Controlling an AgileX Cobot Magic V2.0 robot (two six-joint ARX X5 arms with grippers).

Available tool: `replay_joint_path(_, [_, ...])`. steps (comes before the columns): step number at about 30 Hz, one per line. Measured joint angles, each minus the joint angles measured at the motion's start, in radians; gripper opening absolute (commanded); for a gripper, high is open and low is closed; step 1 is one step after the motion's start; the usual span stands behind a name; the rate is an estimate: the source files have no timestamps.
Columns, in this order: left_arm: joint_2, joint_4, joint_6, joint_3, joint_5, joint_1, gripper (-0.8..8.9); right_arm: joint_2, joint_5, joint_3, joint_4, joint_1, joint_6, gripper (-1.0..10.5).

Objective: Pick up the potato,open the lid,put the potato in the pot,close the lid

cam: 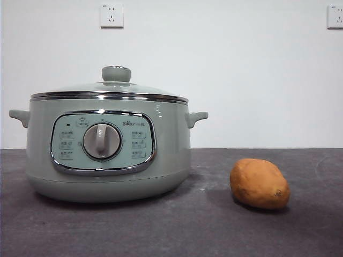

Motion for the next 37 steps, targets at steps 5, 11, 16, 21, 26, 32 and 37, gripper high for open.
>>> replay_joint_path(5, [0.008, -0.074, 0.001, 0.071, 0.002, 0.0, -0.07, 0.043, 0.0, 0.062, -0.066, 0.0, -0.015, -0.1])
replay_joint_path(11, [0.086, -0.162, 0.063, 0.241, 0.002, 0.0, -0.07, 0.162, 0.0, 0.212, -0.073, 0.0, -0.085, -0.1])
replay_joint_path(16, [0.214, -0.245, 0.125, 0.386, 0.01, 0.0, -0.07, 0.311, 0.0, 0.357, -0.112, 0.0, -0.166, -0.1])
replay_joint_path(21, [0.38, -0.336, 0.197, 0.55, 0.02, 0.0, -0.05, 0.482, -0.034, 0.531, -0.186, 0.0, -0.248, -0.1])
replay_joint_path(26, [0.544, -0.456, 0.275, 0.707, 0.05, 0.0, -0.04, 0.66, -0.138, 0.702, -0.311, 0.0, -0.322, 0.0])
replay_joint_path(32, [0.715, -0.558, 0.329, 0.845, 0.141, 0.0, 0.07, 0.854, -0.325, 0.856, -0.469, 0.0, -0.417, 0.0])
replay_joint_path(37, [0.798, -0.558, 0.347, 0.867, 0.201, 0.0, 3.6, 0.952, -0.39, 0.873, -0.494, 0.0, -0.461, 4.5])
